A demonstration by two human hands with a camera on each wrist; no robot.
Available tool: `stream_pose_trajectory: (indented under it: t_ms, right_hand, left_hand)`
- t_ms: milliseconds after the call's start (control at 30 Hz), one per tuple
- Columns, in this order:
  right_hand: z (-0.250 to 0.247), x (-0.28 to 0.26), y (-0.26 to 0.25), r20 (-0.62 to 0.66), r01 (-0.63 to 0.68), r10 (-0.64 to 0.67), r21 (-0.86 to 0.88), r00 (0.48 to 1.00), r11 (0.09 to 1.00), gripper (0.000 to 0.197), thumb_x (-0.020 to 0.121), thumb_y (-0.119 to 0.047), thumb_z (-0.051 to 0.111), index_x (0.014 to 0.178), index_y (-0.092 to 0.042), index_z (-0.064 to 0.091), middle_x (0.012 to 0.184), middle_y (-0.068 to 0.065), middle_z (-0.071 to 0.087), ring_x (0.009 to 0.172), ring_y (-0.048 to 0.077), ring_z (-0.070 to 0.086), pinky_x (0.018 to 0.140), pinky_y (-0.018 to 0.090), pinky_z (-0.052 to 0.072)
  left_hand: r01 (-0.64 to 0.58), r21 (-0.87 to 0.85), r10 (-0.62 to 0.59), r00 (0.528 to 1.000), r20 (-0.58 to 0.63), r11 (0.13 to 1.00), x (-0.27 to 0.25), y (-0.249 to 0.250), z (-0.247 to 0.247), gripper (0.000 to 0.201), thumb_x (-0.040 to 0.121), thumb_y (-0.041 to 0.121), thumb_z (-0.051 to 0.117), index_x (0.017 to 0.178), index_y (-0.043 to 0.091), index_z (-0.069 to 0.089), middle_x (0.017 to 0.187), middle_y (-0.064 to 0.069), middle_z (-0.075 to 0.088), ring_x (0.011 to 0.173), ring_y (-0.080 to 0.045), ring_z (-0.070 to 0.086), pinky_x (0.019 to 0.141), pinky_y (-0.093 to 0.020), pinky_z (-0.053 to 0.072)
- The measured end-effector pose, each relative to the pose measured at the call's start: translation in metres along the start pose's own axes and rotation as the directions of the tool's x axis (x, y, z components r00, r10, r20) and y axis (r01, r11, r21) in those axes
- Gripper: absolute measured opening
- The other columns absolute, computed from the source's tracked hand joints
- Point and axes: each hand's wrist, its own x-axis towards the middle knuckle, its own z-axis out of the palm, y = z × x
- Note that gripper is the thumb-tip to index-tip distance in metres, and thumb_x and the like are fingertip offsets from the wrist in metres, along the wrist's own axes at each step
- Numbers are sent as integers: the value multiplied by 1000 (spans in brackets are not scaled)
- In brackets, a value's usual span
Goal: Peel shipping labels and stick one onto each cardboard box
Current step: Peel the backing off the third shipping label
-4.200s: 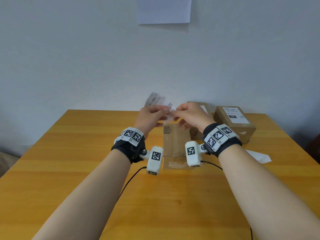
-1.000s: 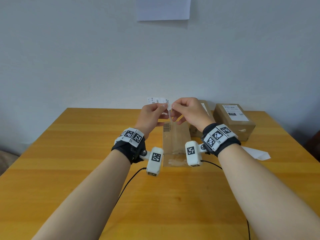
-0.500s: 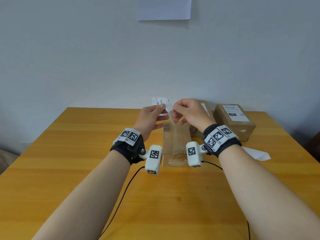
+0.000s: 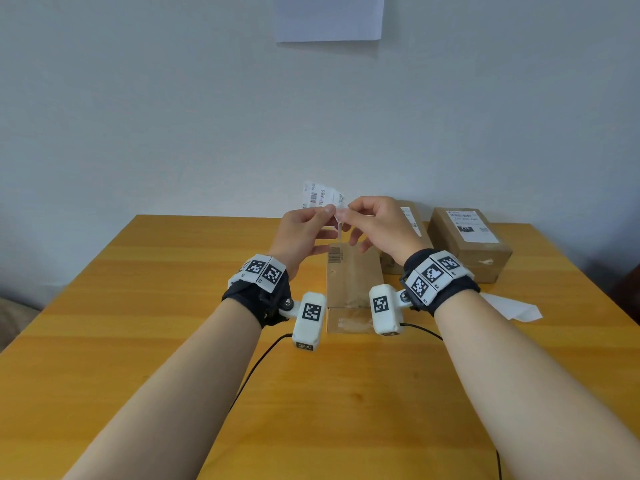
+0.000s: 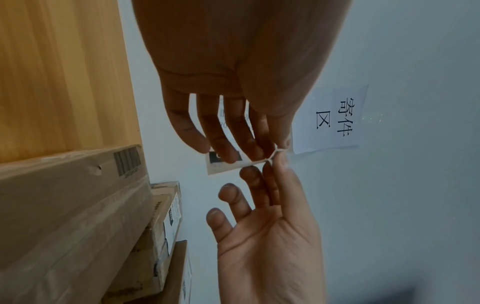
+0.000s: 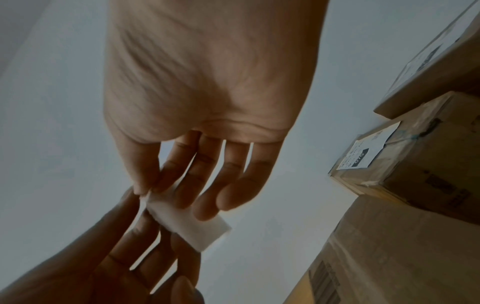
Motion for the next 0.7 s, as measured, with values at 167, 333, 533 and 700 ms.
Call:
stream_pose_trajectory:
  t_ms: [167, 333, 533, 700]
  right_hand:
    - [0, -1, -3, -10, 11, -10, 24, 1000, 1000, 16, 98, -30, 73, 91, -16, 75, 77, -1, 76, 64, 19, 71, 56, 35, 59]
    - [1, -2, -5, -4, 20, -20, 31, 1000, 999, 15, 96, -31, 75, 99, -17, 76, 86, 6, 79, 65, 16, 71, 57, 34, 60]
    - [1, -2, -3, 35, 20, -22, 57, 999, 998, 10, 101, -24, 69, 102, -16, 74, 88, 5, 77, 67, 17, 71, 56, 33, 60]
    - [1, 0, 1, 62, -6, 3, 47, 998, 999, 12, 102, -22, 67, 95, -13, 71, 83, 1, 74, 69, 17, 71, 57, 34, 59]
  left_hand:
    - [22, -17, -22, 1000, 6, 1000, -5, 3, 2, 38, 108, 47, 53, 105, 19, 79, 100, 5, 81, 87, -10, 76, 68, -26, 59]
    - [-1, -44, 2, 1000, 15, 999, -5, -1, -1, 24, 102, 36, 69, 109, 16, 79, 102, 0, 81, 90, -11, 76, 70, -24, 58]
    - [28, -86, -30, 999, -28, 996, -2, -3, -6, 16, 99, 34, 73, 105, 21, 81, 102, 1, 82, 93, -13, 75, 74, -30, 58]
    - [41, -50, -44, 997, -58, 998, 1, -5, -6, 16, 100, 33, 72, 104, 20, 80, 96, 3, 82, 90, -12, 74, 75, -30, 57]
